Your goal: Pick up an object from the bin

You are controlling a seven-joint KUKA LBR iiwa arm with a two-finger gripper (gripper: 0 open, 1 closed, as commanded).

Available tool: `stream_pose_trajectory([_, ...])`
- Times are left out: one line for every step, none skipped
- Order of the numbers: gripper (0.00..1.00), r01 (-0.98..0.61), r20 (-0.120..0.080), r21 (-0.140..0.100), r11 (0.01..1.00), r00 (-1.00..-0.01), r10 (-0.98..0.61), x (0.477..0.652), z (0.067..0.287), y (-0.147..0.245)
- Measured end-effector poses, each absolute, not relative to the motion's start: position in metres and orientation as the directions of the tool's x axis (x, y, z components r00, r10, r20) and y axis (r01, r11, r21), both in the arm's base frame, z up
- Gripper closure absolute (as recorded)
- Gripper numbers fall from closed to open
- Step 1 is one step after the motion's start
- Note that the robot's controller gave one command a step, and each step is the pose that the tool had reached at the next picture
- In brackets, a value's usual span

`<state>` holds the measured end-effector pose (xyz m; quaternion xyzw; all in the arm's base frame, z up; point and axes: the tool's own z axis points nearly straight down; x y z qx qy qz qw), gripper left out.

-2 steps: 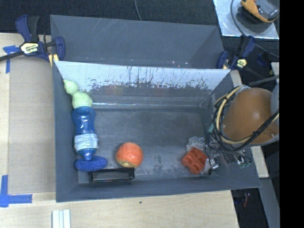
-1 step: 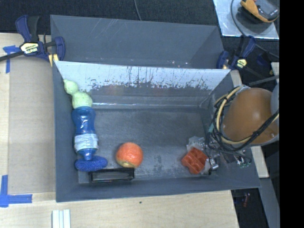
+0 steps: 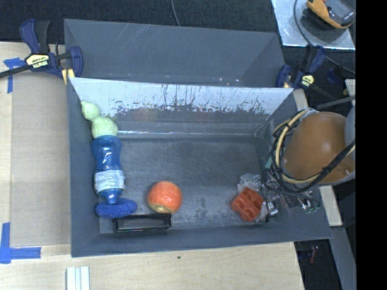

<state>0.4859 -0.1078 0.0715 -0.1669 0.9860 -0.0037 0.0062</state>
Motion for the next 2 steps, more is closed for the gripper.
stream_pose_trajectory([1.0, -0.33, -0.011, -0.01, 0.944, -0.944, -0.33, 0.4859, 0.0715, -0.1078])
stream_pose_trajectory([1.0, -0.33, -0.011, -0.01, 0.944, -0.944, -0.33, 0.486, 0.0715, -0.1077])
